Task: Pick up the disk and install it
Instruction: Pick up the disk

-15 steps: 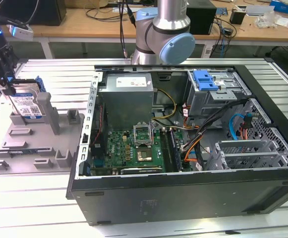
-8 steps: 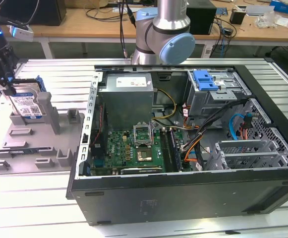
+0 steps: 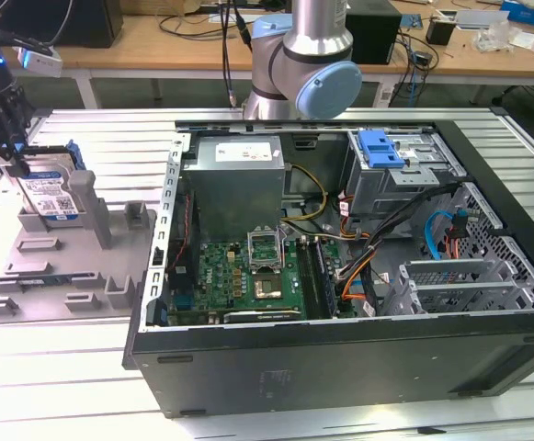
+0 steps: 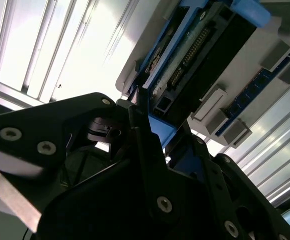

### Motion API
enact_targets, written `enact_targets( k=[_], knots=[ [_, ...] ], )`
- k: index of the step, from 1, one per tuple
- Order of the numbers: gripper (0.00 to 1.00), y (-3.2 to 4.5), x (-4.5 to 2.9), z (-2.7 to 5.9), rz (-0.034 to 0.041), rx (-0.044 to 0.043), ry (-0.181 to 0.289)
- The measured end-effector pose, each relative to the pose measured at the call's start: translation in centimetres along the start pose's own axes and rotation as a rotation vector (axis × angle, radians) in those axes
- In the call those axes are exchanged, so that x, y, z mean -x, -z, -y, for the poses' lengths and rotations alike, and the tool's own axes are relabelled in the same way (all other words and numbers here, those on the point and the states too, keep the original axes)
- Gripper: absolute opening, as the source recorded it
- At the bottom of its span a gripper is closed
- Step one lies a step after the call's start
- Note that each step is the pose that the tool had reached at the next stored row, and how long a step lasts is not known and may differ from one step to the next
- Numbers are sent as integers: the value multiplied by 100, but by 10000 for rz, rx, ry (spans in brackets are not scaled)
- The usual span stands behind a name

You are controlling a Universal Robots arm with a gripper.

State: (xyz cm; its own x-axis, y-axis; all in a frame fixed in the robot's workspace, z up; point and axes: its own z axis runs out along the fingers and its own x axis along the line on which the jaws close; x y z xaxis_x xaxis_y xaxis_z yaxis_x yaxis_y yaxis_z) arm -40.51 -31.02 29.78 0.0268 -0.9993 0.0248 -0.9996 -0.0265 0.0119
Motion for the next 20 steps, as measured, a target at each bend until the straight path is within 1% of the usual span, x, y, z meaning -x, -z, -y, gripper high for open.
enact_targets(
  k=[5,7,8,11,17,20],
  knots=[
    [37,1,0,0,0,-3,0],
    [37,12,0,0,0,-1,-1],
    [37,40,-1,0,0,-1,0],
    [37,85,-2,-1,-1,0,-1],
    [37,162,-4,-2,0,-1,-1],
    [37,237,-5,-3,0,-1,-1]
  ],
)
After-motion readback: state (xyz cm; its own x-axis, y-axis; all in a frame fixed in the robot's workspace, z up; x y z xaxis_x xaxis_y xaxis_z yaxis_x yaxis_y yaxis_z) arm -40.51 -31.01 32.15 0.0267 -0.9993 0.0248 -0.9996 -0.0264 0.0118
